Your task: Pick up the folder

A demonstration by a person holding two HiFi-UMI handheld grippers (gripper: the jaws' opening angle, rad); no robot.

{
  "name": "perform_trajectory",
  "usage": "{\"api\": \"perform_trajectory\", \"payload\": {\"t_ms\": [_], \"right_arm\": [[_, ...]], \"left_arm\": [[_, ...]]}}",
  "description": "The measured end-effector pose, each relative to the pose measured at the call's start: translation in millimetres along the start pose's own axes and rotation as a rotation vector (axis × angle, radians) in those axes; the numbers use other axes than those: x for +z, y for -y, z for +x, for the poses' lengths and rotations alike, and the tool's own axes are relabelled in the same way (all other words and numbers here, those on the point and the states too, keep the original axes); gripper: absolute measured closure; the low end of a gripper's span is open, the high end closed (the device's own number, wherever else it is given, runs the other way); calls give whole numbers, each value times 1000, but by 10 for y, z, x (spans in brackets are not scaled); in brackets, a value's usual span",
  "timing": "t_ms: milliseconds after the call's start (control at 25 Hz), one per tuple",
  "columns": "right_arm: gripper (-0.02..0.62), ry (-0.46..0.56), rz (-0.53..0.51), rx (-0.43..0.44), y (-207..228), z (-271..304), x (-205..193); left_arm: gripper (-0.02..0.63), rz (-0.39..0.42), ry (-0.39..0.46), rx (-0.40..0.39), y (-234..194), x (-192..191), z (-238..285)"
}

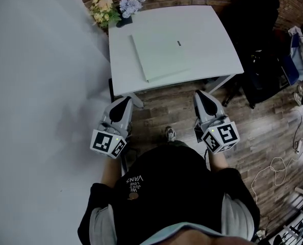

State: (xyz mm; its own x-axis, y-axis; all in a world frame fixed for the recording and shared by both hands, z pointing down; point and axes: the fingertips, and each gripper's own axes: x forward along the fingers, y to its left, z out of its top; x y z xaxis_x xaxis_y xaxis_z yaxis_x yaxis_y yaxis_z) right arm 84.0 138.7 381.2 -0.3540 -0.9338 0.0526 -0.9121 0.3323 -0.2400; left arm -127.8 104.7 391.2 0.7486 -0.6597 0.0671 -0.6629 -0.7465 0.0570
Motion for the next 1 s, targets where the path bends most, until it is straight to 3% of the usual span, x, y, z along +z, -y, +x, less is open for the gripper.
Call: {"api": "perform_trajectory", "payload": {"t_ms": [760,1000], "right_arm": [[603,-39,13,49,628,690,-11],[603,-40,20,8,693,926,-32]], "left_arm": [[606,-28,-37,48,-360,-159,774],[606,-45,-45,7,-613,-208,967]]}}
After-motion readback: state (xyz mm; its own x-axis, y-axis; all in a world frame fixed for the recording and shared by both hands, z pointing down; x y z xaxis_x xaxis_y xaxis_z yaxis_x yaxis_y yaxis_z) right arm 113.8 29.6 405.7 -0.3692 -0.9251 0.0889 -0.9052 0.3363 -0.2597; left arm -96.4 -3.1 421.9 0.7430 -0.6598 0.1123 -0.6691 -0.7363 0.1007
